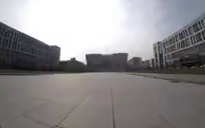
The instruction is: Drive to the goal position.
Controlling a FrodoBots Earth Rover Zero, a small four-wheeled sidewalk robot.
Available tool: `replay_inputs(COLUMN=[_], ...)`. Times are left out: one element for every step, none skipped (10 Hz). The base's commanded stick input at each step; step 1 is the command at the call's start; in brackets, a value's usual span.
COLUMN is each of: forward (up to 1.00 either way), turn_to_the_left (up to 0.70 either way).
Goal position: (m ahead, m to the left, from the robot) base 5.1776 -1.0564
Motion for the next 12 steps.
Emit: replay_inputs(forward=[1.0, 1.0, 1.0, 1.0, 1.0, 1.0, 1.0, 1.0, 1.0, 1.0, 1.0, 1.0], turn_to_the_left=[0.0, 0.0, 0.0, 0.0, 0.0, 0.0, 0.0, 0.0, 0.0, 0.0, 0.0, 0.0])
